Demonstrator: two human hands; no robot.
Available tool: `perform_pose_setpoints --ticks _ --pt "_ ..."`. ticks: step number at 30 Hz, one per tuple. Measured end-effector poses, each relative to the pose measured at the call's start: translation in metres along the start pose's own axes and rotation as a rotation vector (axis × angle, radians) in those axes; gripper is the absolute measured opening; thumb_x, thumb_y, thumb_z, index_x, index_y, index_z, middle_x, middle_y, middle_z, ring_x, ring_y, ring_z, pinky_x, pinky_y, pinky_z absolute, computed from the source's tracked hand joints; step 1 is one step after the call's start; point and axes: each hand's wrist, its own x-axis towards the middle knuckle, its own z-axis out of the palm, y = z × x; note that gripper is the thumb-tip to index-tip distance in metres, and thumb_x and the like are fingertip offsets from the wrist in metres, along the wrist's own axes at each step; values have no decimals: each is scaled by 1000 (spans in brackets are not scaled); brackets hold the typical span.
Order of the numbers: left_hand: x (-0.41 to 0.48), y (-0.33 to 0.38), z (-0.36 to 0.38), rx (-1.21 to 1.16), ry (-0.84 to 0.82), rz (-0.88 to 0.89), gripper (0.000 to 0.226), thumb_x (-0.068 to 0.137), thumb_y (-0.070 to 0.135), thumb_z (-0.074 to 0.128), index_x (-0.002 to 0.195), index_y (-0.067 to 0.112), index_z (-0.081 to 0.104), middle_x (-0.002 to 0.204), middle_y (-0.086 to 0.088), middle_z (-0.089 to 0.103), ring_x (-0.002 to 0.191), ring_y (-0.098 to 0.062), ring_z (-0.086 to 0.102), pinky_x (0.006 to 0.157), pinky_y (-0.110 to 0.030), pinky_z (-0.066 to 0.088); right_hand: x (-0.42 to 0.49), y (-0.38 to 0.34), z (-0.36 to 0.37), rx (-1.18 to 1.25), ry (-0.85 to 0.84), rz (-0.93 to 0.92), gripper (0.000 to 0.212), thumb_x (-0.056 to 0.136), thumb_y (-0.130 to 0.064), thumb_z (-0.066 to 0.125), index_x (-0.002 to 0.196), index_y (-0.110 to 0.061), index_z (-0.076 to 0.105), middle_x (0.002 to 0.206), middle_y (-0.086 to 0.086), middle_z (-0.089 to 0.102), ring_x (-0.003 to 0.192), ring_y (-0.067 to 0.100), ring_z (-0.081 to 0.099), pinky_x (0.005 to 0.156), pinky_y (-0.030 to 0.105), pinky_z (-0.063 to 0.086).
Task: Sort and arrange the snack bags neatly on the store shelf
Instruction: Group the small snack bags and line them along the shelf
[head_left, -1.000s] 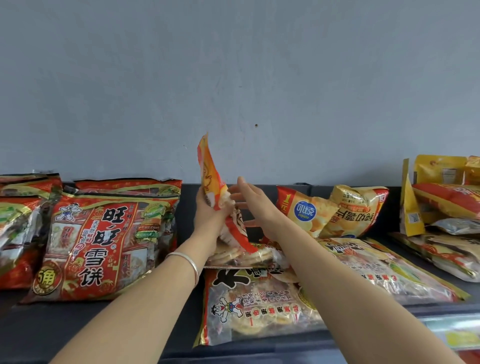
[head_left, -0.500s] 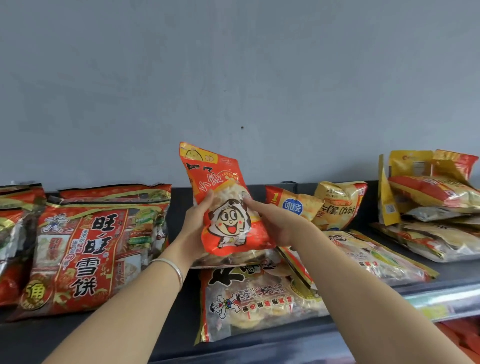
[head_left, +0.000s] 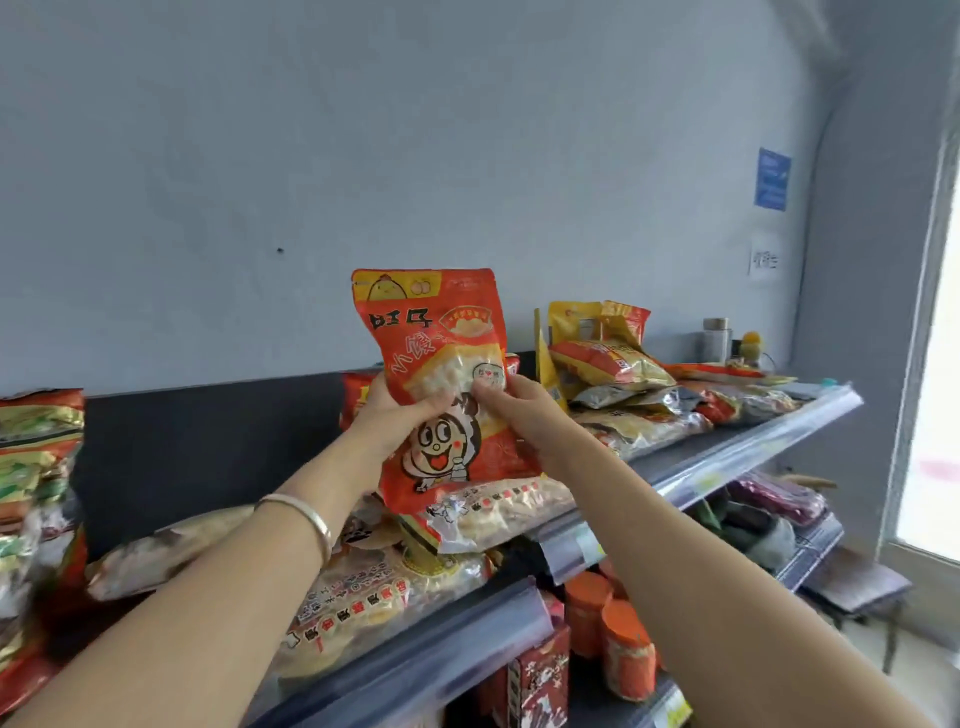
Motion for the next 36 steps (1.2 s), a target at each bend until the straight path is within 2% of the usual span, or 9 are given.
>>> perform_pose_setpoints --ticks 5,7,12,16,20,23,29,33,36 --pt "9 -14 69 51 -30 178 88 75 22 78 143 29 23 120 8 51 108 -13 47 91 -32 37 -9 6 -54 -92 107 -28 46 83 -36 73 120 -19 52 109 5 69 99 24 67 92 46 54" --pt "14 -19 96 40 -38 240 84 74 23 78 140 30 27 114 12 54 107 -13 51 90 -32 41 -8 10 -79 -101 135 -43 49 81 -31 76 120 -19 49 108 3 67 99 21 67 92 43 54" --pt "41 -25 163 73 -2 263 74 75 35 76 137 28 35 116 9 54 106 -14 52 91 -34 44 0 18 -149 -57 197 -49 30 80 -21 77 102 -23 56 96 3 70 86 20 69 75 34 59" --pt "70 -28 227 89 -45 216 67 83 37 69 139 27 34 119 8 52 115 -15 49 101 -36 39 18 27 -215 -60 264 -70 50 74 -27 82 116 -17 57 107 8 71 94 23 70 85 42 58" --pt "99 -28 284 98 -38 235 59 91 38 58 142 31 30 133 -3 50 122 -23 48 104 -47 40 37 35 -282 -5 371 -105 54 69 -34 84 113 -23 56 105 4 71 93 24 70 84 46 58" --pt "119 -34 317 244 4 253 57 93 32 57 143 27 31 136 -7 46 123 -24 47 104 -46 40 53 43 -327 -4 489 -128 67 60 -48 84 115 -26 53 108 3 68 93 24 70 82 46 58" --pt "163 -47 364 753 29 475 43 93 27 55 134 21 46 135 -2 48 125 -17 44 101 -31 36 80 61 -396 -160 748 -152 57 77 -46 74 123 -27 46 108 -2 64 94 23 65 86 45 54" --pt "198 -52 393 1043 -52 638 40 94 31 51 133 22 49 137 2 48 128 -17 42 104 -33 36 106 72 -426 -312 800 -168 59 82 -45 70 129 -22 43 108 -1 62 92 21 60 79 35 49" --pt "227 -53 409 1194 -98 693 42 95 31 48 135 23 48 139 1 46 131 -18 38 109 -35 28 129 72 -442 -425 815 -165 62 82 -50 68 130 -23 41 111 1 64 97 25 63 83 40 51"
